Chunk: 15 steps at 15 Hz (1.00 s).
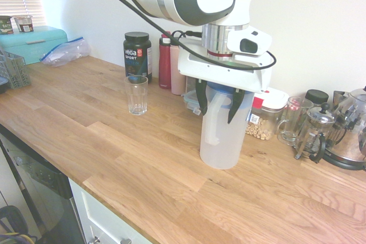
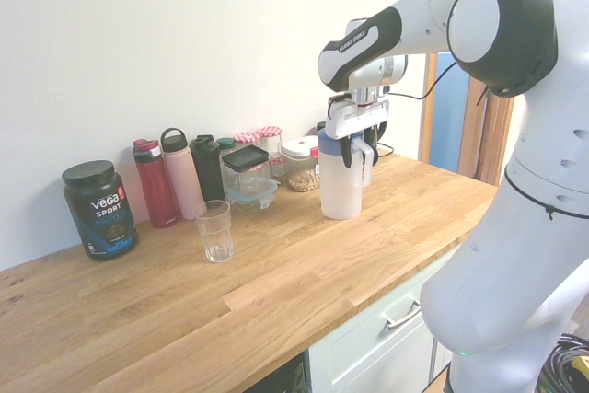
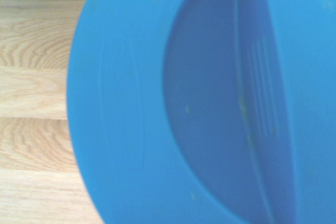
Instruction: Pour me some water
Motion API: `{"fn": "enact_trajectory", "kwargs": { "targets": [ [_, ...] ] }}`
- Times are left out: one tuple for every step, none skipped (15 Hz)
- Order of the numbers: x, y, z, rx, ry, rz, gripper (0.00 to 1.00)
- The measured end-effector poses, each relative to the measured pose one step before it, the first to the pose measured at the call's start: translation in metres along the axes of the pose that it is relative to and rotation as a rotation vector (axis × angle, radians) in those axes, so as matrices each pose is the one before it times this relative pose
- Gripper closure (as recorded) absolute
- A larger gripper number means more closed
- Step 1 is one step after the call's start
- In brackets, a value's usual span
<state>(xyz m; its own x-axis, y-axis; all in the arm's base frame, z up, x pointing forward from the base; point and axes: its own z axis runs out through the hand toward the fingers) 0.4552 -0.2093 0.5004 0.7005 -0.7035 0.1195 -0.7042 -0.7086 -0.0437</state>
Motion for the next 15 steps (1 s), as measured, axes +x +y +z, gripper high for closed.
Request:
{"fn": "enact_trajectory", "kwargs": {
  "targets": [
    [-0.00020,-0.00074,-0.00001,0.00025,0.00035,-0.00146,1.00],
    [-0.00007,-0.00032,0.00011,-0.00009,-0.00005,-0.00059,1.00],
    [0.00002,0.00005,0.00000,-0.00002,0.00001,0.00010,1.00],
    [0.00003,0.00006,0.00001,-0.00003,-0.00002,0.00015,1.00],
    [0.00008,0.00020,0.00002,-0.00007,0.00000,0.00040,1.00],
    [0.00004,0.00006,0.00007,-0.00012,-0.00010,0.00008,1.00],
    [0.00004,0.00007,0.00008,-0.00012,-0.00012,0.00015,1.00],
    [0.00007,0.00015,0.00006,-0.00022,-0.00001,0.00021,1.00],
    [0.00004,0.00009,0.00000,-0.00038,0.00015,-0.00005,1.00],
    [0.00039,0.00061,-0.00030,-0.00017,0.00084,0.00119,1.00],
    [0.00024,0.00040,-0.00021,-0.00034,0.00044,0.00063,1.00],
    [0.00011,0.00030,-0.00002,-0.00053,0.00014,0.00028,1.00],
    [0.00016,0.00016,-0.00029,-0.00109,0.00079,-0.00042,1.00],
    [0.00019,0.00062,-0.00207,-0.00183,0.00174,-0.00050,1.00],
    [-0.00020,0.00081,-0.00645,0.00078,0.00341,-0.00637,1.00]
  ]
}}
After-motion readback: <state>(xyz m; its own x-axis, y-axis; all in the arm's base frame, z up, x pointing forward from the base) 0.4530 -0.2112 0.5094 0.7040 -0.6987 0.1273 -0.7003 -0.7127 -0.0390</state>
